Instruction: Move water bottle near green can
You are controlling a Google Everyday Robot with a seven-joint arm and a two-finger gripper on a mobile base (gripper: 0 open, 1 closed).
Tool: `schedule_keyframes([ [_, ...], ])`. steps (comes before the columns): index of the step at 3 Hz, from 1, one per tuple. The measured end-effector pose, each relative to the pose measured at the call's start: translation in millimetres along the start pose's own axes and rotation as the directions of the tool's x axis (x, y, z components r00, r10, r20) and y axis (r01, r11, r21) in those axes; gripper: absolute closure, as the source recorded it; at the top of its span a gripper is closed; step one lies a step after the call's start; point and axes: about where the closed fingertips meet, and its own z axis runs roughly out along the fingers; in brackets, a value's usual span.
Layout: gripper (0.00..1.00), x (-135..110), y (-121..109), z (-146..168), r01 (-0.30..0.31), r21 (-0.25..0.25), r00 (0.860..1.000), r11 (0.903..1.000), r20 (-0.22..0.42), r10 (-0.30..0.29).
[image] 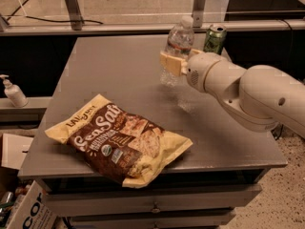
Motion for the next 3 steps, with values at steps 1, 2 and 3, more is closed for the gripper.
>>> schedule_keyframes([
  [1, 1.0, -36, 7, -3, 0.057, -0.001, 0.997, 0.9983, 0.047, -0.057],
  [2, 1.0, -50, 3, -10, 0.119, 0.024, 0.992, 0.9927, 0.047, -0.12],
  [3, 1.0, -45, -26, -26, 0.143, 0.107, 0.989, 0.984, 0.008, -0.145],
])
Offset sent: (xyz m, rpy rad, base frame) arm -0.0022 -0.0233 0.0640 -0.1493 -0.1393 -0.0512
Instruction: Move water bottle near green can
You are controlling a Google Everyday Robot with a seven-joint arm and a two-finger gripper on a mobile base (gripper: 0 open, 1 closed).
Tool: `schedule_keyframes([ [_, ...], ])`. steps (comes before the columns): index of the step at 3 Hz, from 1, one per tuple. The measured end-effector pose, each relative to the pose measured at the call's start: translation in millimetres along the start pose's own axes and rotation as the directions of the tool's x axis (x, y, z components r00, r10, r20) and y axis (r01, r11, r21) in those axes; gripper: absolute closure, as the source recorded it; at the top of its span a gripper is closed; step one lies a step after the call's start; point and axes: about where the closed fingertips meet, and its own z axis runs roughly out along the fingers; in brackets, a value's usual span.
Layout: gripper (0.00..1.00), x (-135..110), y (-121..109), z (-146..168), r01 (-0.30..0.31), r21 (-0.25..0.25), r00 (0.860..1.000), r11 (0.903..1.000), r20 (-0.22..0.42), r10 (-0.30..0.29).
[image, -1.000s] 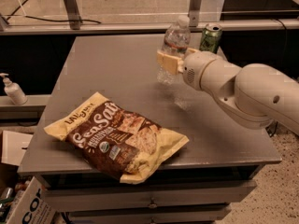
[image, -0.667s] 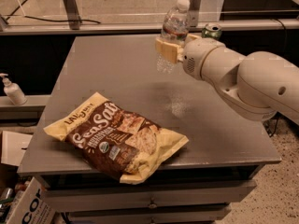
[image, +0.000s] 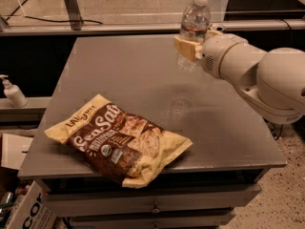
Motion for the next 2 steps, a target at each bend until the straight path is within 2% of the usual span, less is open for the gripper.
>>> schedule_keyframes([
  [1, 1.0, 11, -53, -22, 0.0, 0.131, 1.0, 0.9914, -0.031, 0.004],
  [2, 1.0, 24, -95, -40, -0.012, 0.232, 0.998, 0.9727, -0.056, 0.025],
])
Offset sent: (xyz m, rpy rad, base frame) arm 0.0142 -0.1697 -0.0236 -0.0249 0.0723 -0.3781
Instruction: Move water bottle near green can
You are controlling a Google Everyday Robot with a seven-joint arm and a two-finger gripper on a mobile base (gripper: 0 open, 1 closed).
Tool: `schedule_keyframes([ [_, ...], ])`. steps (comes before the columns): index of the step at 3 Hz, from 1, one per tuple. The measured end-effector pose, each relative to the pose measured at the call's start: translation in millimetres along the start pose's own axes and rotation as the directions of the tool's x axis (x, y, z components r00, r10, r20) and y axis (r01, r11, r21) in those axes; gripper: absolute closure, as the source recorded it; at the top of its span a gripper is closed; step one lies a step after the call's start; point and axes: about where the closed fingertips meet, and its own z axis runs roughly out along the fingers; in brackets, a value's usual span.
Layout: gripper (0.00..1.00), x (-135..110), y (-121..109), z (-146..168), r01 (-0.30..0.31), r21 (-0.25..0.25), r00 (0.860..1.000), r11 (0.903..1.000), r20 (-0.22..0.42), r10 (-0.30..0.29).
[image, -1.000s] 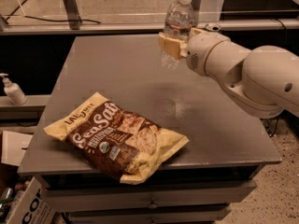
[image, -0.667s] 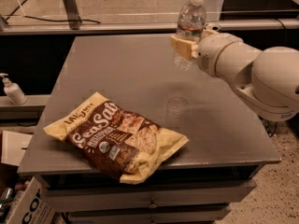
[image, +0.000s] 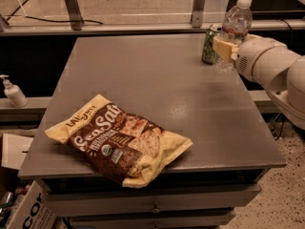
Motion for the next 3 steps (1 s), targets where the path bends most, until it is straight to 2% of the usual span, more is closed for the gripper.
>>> schedule_keyframes([
  [1, 1.0, 16, -26, 0, -0.013, 0.04, 0.999, 0.9991, -0.037, 0.015],
  [2, 1.0, 29, -45, 1, -0.044, 0.044, 0.996, 0.998, -0.072, 0.047],
  [3, 1.0, 35, -56, 6, -0.077, 0.017, 0.992, 0.9969, -0.096, 0.079],
])
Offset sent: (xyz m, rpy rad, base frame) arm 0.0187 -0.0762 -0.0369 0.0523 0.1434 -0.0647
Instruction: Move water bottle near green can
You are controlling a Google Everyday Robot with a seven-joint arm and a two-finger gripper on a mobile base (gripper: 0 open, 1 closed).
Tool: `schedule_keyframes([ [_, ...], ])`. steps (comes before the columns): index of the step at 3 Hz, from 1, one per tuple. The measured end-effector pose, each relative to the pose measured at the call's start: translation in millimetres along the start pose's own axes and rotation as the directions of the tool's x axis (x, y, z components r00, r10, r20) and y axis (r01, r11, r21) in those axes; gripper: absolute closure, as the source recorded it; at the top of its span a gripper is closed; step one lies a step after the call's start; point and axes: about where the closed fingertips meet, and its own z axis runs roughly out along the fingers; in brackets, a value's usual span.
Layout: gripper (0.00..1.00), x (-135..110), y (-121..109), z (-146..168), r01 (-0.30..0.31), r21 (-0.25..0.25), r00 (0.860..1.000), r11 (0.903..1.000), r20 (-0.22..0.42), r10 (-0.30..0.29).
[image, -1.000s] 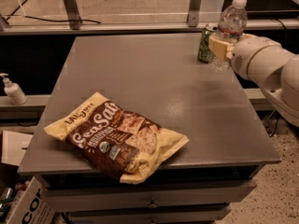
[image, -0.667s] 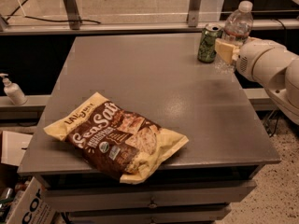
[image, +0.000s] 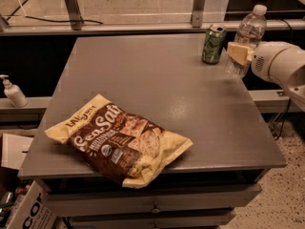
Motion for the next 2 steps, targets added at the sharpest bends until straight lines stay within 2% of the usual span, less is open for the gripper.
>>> schedule_keyframes([
  [2, 1.0, 4, -1, 23, -0.038, -0.089, 0.999, 0.9953, -0.042, 0.034],
])
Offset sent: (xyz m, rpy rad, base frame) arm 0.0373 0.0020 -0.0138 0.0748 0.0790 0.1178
